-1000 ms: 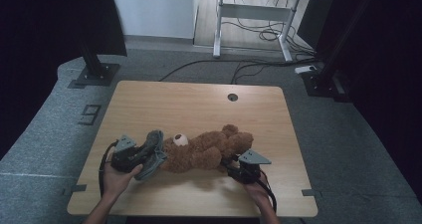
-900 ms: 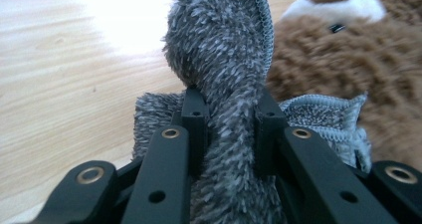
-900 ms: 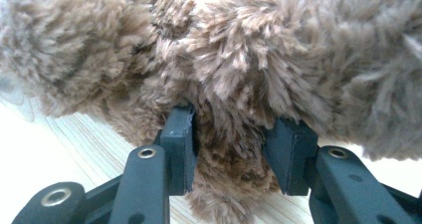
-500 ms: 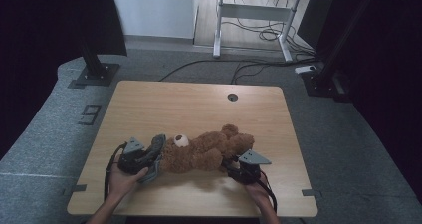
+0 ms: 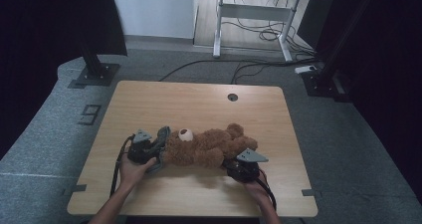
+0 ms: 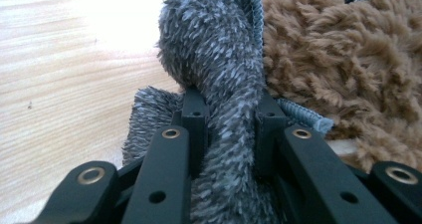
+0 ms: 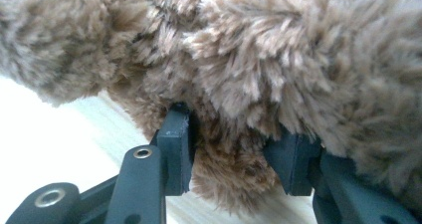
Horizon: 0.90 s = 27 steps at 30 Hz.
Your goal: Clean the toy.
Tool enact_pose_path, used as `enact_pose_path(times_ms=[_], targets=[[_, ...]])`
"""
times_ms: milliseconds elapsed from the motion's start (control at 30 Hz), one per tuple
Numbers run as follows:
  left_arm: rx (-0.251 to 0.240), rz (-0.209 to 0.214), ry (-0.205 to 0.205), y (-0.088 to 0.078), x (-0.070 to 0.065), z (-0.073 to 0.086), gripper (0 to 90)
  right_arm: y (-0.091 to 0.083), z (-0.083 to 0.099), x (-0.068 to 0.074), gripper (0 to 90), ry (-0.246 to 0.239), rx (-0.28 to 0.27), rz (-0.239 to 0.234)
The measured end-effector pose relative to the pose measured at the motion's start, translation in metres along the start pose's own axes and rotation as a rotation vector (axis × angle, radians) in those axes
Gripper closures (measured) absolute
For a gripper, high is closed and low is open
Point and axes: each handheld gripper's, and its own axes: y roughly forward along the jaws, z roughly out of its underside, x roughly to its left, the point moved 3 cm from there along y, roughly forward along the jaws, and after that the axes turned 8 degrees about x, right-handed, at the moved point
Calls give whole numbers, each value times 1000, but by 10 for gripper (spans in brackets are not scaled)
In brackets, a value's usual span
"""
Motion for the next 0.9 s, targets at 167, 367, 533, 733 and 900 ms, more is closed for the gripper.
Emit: enact_pose_path(times_ms=[167,367,533,733,900], targets=[[-2,-6,6,-9,3,1,725,-2,2,-3,478,9,-16,9],[-24,-43,31,-38,7,10,716,-10,6,-3,382,17,-53,1],[-10,-85,13,-61,24,32,697,-16,9,-3,352,19,-62,-4],[66,-91,4,-69,37,55,673,-18,13,-8,343,34,-55,7],[133,-85,8,-59,39,62,630,-16,16,-9,339,42,-48,10]])
